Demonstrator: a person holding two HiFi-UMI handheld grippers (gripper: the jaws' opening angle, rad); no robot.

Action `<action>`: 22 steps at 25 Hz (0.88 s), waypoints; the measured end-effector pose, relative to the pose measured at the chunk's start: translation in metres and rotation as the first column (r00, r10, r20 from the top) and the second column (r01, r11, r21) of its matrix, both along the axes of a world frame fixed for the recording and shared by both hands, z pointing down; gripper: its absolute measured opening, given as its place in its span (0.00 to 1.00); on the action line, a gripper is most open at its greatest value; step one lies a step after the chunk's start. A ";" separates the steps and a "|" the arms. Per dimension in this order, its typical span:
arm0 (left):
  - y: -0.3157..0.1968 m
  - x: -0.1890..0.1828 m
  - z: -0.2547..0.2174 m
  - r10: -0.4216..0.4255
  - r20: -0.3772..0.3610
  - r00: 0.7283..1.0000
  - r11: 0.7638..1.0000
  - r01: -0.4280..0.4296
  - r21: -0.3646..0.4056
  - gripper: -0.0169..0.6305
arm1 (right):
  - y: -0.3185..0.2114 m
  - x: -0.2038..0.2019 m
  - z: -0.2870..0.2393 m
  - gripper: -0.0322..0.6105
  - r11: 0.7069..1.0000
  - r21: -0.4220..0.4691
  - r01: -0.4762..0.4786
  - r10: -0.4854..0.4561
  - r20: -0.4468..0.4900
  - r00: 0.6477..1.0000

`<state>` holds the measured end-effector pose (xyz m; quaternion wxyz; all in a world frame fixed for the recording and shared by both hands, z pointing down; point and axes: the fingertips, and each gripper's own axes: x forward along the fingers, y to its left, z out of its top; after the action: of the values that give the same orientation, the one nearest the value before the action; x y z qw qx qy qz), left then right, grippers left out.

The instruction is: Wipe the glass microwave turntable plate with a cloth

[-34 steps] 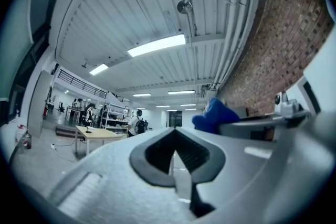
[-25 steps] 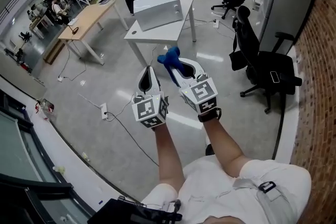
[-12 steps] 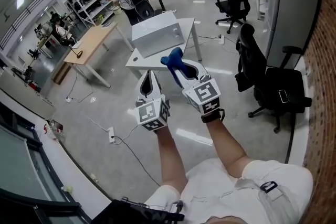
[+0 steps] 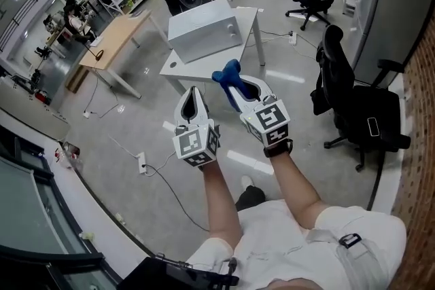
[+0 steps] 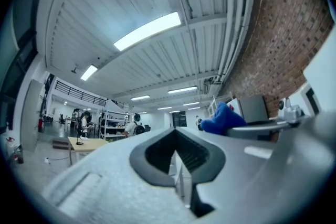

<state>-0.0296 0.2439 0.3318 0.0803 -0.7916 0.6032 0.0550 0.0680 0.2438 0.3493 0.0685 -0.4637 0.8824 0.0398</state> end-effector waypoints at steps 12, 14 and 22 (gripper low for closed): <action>-0.181 -0.033 -0.015 0.035 -0.062 0.998 0.999 -0.033 0.023 0.03 | -0.169 -0.027 -0.018 0.15 0.998 0.035 -0.043 0.046 -0.090 0.995; -0.209 -0.041 -0.010 0.040 -0.054 0.998 0.999 -0.038 0.034 0.03 | -0.196 -0.036 -0.022 0.14 0.998 0.045 -0.050 0.054 -0.101 0.993; -0.295 -0.079 -0.014 0.063 -0.073 0.995 0.998 -0.061 0.034 0.03 | -0.292 -0.097 -0.016 0.14 0.999 0.045 -0.004 0.010 -0.122 0.993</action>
<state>-0.1086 -0.0515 0.3173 0.0686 -0.8059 0.5801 0.0962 -0.0289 -0.0480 0.3337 0.0246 -0.4619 0.8822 0.0879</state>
